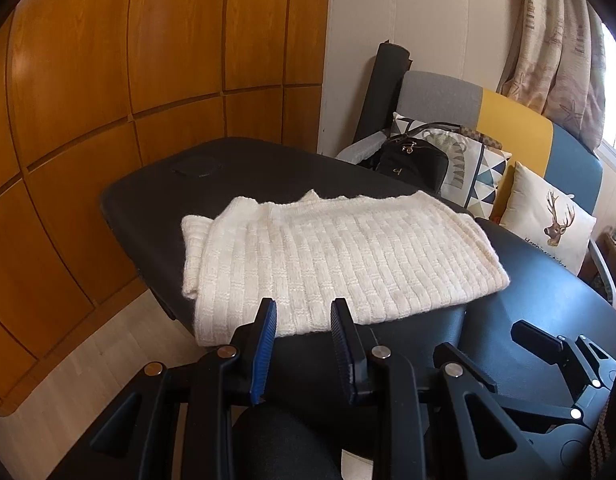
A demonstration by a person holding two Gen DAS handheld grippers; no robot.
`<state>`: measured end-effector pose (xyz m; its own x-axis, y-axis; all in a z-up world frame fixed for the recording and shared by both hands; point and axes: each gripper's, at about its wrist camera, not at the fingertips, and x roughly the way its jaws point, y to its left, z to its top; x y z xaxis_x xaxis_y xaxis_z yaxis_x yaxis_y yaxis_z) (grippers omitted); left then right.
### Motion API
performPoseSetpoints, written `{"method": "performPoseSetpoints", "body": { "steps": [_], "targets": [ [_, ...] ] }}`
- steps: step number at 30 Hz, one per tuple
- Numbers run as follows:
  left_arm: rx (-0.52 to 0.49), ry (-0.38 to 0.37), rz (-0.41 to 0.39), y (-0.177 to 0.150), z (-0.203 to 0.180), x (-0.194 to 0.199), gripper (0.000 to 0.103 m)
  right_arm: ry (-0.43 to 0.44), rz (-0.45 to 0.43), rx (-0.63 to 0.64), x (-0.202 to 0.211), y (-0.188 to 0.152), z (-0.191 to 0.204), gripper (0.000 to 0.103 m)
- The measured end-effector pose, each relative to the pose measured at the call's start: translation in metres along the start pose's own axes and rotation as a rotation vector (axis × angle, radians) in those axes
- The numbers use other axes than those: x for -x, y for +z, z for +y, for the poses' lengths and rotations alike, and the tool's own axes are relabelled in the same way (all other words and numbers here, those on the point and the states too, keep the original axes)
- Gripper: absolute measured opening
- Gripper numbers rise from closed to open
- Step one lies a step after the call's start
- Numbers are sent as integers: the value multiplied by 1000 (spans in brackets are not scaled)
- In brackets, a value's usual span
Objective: Fold clothes
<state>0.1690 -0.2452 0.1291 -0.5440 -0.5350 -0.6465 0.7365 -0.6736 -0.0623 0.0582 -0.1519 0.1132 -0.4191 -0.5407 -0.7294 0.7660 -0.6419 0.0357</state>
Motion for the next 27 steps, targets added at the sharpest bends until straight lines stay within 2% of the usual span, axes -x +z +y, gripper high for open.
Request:
{"method": "performPoseSetpoints", "body": {
  "steps": [19, 27],
  "targets": [
    [27, 8, -30, 1, 5, 3, 28, 7, 0, 9, 0, -1, 4, 84],
    [65, -3, 6, 0, 11, -3, 28, 14, -7, 15, 3, -1, 5, 84]
  ]
}}
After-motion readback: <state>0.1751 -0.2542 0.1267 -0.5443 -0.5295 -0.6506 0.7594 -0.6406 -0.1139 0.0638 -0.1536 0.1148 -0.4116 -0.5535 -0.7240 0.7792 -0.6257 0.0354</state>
